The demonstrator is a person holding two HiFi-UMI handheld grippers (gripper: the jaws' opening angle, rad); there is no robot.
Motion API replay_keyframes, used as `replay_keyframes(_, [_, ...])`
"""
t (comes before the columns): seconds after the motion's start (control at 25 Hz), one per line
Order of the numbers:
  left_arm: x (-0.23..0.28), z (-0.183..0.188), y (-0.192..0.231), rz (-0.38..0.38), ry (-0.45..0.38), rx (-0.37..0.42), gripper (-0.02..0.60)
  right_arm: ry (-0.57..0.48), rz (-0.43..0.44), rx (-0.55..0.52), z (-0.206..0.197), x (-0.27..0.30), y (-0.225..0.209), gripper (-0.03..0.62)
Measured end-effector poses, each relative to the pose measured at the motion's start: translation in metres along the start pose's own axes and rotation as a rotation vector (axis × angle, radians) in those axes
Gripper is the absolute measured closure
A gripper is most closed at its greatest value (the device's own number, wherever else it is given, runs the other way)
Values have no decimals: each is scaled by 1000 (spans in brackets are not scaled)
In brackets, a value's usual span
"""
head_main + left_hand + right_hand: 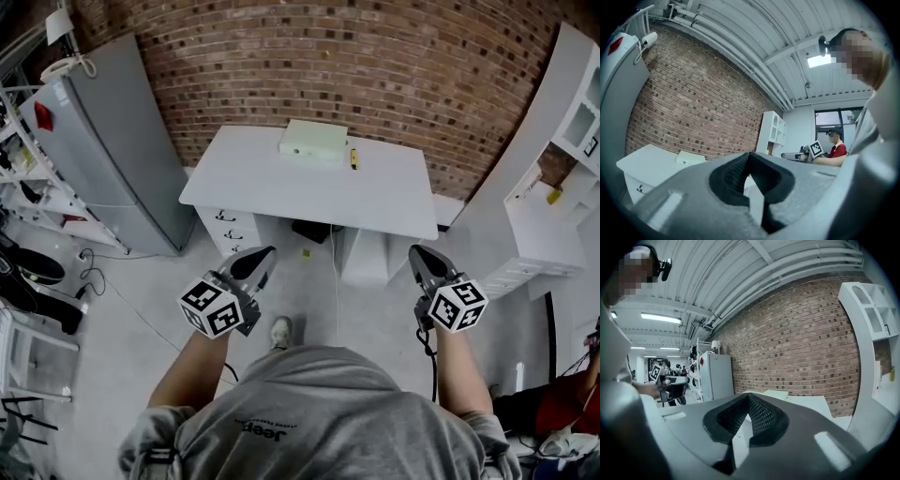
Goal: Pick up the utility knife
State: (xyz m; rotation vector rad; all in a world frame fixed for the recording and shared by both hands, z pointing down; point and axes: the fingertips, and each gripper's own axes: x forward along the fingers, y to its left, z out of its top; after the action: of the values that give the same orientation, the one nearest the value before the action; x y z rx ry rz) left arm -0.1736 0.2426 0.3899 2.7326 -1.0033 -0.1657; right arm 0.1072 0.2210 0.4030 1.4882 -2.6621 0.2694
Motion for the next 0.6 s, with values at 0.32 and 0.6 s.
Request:
replay_keyframes(0.32, [71, 41, 136, -119, -8, 18, 583, -24, -72, -6, 34, 131, -20, 585])
replay_keyframes(0.6, [129, 67, 235, -207, 37, 22, 583, -44, -122, 8, 65, 231, -41, 585])
